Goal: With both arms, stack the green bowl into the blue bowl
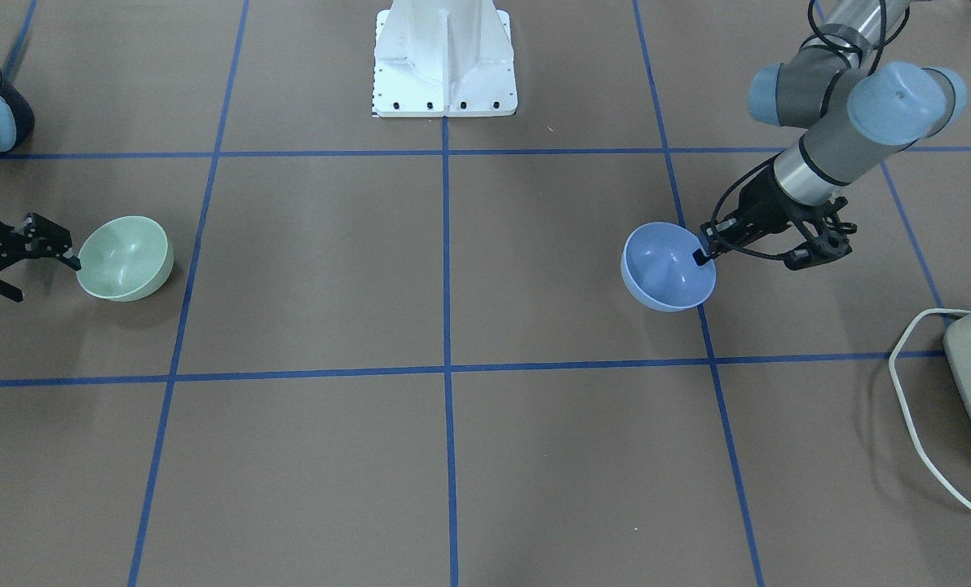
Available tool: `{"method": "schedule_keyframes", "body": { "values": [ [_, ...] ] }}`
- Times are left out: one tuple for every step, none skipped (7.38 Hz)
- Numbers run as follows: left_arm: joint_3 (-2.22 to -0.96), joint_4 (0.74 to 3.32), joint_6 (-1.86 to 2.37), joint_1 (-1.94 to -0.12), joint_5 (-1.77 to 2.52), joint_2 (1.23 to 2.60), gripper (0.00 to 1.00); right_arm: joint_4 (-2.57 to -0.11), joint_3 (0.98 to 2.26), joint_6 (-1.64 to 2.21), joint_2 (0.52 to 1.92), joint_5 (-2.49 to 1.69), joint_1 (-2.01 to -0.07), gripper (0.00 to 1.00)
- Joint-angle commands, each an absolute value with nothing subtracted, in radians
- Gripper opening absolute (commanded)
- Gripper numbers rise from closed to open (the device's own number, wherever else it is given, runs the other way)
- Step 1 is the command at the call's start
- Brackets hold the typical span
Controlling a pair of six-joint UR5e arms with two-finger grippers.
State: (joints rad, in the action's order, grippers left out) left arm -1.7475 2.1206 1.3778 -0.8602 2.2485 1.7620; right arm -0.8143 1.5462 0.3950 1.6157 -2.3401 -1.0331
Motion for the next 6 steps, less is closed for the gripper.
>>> {"method": "schedule_keyframes", "body": {
  "values": [
    [-1.779, 2.115, 1.396, -0.827, 2.214, 1.763, 0.00, -0.810, 1.552, 0.411, 1.614, -2.382, -1.032, 1.00],
    [-1.778, 2.115, 1.397, -0.822, 2.212, 1.763, 0.00, -0.813, 1.555, 0.410, 1.612, -2.404, -1.034, 1.00],
    [-1.778, 2.115, 1.399, -0.810, 2.209, 1.763, 0.00, -0.811, 1.554, 0.408, 1.612, -2.416, -1.034, 1.00],
    [-1.779, 2.115, 1.399, -0.773, 2.150, 1.760, 0.00, -0.811, 1.554, 0.410, 1.611, -2.413, -1.034, 0.99],
    [-1.779, 2.114, 1.401, -0.746, 2.128, 1.761, 0.00, -0.813, 1.555, 0.413, 1.606, -2.413, -1.032, 0.99],
    [-1.787, 2.099, 1.401, -0.729, 2.125, 1.763, 0.00, -0.819, 1.552, 0.420, 1.591, -2.411, -1.032, 0.99]
  ]
}}
